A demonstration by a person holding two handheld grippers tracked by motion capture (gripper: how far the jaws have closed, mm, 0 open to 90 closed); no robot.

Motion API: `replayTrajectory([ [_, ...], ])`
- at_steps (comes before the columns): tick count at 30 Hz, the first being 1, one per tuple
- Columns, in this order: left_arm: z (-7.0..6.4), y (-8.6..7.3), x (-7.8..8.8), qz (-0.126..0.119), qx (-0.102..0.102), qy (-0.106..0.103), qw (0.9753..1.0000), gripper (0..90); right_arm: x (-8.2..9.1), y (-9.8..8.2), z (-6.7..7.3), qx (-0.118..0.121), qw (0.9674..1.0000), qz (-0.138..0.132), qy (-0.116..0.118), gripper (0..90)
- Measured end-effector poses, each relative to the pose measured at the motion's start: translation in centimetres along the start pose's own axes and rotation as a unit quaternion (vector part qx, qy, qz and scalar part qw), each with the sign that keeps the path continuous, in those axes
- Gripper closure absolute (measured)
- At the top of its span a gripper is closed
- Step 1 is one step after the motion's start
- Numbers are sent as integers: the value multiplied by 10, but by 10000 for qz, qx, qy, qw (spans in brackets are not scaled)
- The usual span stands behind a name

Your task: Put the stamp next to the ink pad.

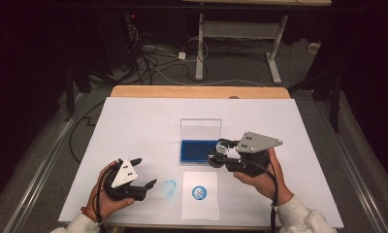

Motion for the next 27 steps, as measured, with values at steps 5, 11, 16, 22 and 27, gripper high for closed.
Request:
replayTrajectory([
  [5, 0, -7, 1, 156, 10, 82, 9998, 173, 2, -2, -6, -57, 9999, 53, -137, 572],
  [11, 1, -12, 5, 169, 129, 100, 9997, 172, 10, 1, -15, -165, 9993, 104, -321, 572],
  [16, -2, -20, 13, 227, 132, 123, 9996, 172, 7, 1, -25, -208, 9985, 290, -421, 572],
  [22, -2, -25, 15, 285, 216, 126, 9993, 172, 1, -1, -38, -253, 9969, 517, -533, 572],
  [27, -3, -24, 12, 316, 178, 118, 9993, 172, -6, -3, -47, -324, 9954, 666, -607, 572],
])
Point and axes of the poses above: each handheld gripper's, and its own axes: x roughly backward along the jaws, y roughly out of its top, z roughly to its left, the point moved 1 cm from there along -x, roughly forward along the jaws, and after that the axes turned 5 degrees about y, right-handed, at the moved point
